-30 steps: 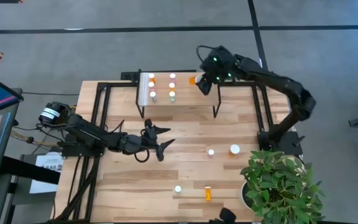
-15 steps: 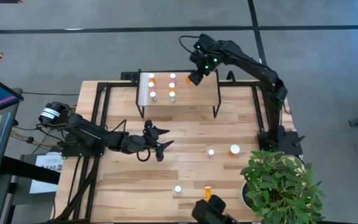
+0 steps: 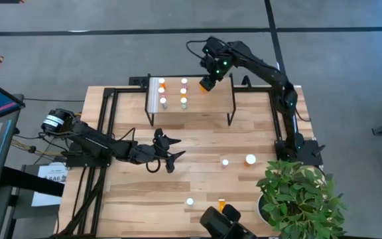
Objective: Pick and place medicine bottles onto shelf by color
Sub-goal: Put the bottom large orange pill bottle on the shelf
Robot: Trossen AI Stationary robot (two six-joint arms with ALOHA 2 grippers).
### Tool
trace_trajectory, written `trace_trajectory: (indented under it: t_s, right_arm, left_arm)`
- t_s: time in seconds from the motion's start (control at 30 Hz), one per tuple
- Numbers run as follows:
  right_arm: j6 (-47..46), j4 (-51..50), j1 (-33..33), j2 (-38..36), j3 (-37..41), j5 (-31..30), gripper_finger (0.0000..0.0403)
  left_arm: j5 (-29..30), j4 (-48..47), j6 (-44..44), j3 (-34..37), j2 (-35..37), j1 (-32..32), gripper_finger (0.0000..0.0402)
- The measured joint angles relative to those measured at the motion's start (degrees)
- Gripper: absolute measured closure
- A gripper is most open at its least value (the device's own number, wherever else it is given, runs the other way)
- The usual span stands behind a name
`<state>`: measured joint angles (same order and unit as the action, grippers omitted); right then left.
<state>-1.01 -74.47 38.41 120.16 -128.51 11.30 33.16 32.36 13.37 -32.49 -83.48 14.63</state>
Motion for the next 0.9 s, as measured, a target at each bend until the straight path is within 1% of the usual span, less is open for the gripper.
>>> trace_trajectory:
  t_s: [0.07, 0.37, 0.9]
  right_arm:
    - [0.2, 0.1, 0.1, 0.0, 0.0, -1.0, 0.0177]
    - [2.6, 0.2, 0.6, 0.0, 0.0, -0.9, 0.0173]
    - [4.9, 1.3, -1.4, 0.0, 0.0, -0.9, 0.0172]
  left_arm:
    - [0.0, 0.0, 0.1, 0.0, 0.0, 0.0, 0.0164]
    - [-1.4, 0.0, 0.4, 0.0, 0.0, 0.0, 0.0164]
    - [-1.9, 0.0, 0.5, 0.0, 0.0, 0.0, 0.0164]
